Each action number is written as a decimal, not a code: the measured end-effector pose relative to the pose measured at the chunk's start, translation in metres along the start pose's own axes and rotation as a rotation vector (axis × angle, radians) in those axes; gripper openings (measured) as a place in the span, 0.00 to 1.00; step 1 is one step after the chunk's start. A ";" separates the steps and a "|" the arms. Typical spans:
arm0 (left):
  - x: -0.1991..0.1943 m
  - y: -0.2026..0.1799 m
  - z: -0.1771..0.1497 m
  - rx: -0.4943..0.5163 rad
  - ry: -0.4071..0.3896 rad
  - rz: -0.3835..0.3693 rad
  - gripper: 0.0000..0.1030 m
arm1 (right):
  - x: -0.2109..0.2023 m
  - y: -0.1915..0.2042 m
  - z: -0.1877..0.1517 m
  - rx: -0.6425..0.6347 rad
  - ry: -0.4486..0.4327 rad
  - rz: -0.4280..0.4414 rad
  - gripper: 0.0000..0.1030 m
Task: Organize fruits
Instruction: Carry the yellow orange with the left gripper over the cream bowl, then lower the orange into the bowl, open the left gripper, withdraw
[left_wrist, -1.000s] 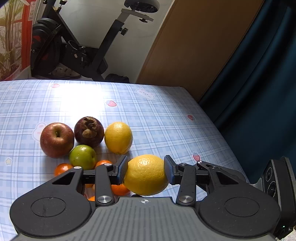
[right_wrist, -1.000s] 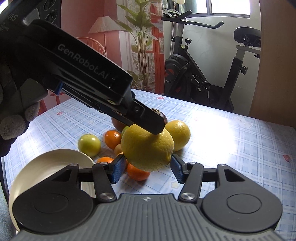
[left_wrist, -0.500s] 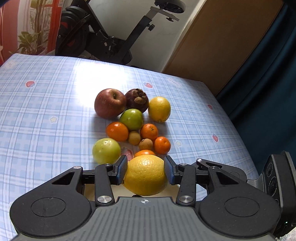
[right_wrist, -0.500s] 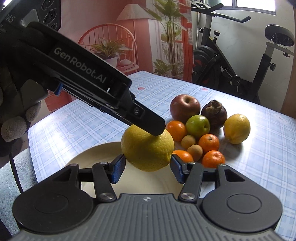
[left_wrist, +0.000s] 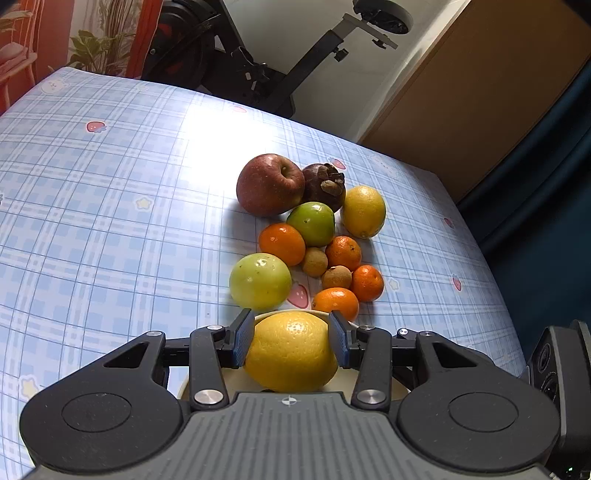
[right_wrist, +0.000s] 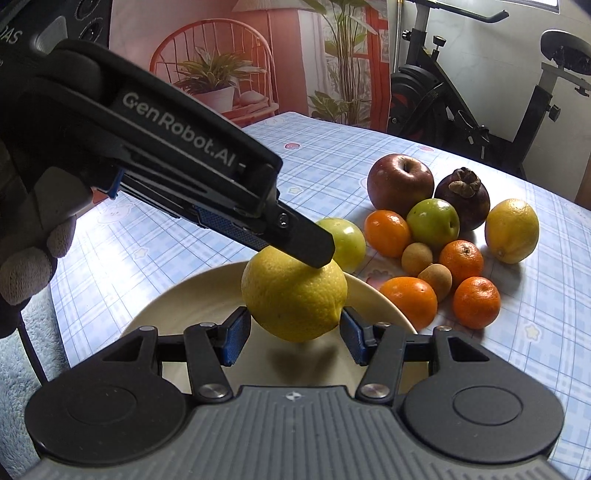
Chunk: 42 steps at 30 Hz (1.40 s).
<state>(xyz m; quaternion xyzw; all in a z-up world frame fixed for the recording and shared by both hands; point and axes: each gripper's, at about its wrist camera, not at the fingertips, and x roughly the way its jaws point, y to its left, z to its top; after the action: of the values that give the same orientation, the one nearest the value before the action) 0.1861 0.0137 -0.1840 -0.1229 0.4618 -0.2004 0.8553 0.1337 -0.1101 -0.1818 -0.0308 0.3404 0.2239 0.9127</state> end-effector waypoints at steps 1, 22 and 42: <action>0.001 0.001 0.000 -0.001 -0.001 0.003 0.45 | 0.001 0.001 0.000 -0.005 0.002 -0.002 0.55; -0.040 0.004 -0.017 -0.081 -0.202 0.066 0.44 | -0.019 -0.004 -0.010 0.088 -0.067 -0.016 0.65; -0.069 -0.023 -0.046 0.031 -0.364 0.261 0.45 | -0.077 -0.016 -0.018 0.190 -0.235 -0.111 0.65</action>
<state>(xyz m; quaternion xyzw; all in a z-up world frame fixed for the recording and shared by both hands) 0.1078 0.0233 -0.1491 -0.0830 0.3086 -0.0694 0.9450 0.0782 -0.1581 -0.1475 0.0633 0.2488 0.1419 0.9560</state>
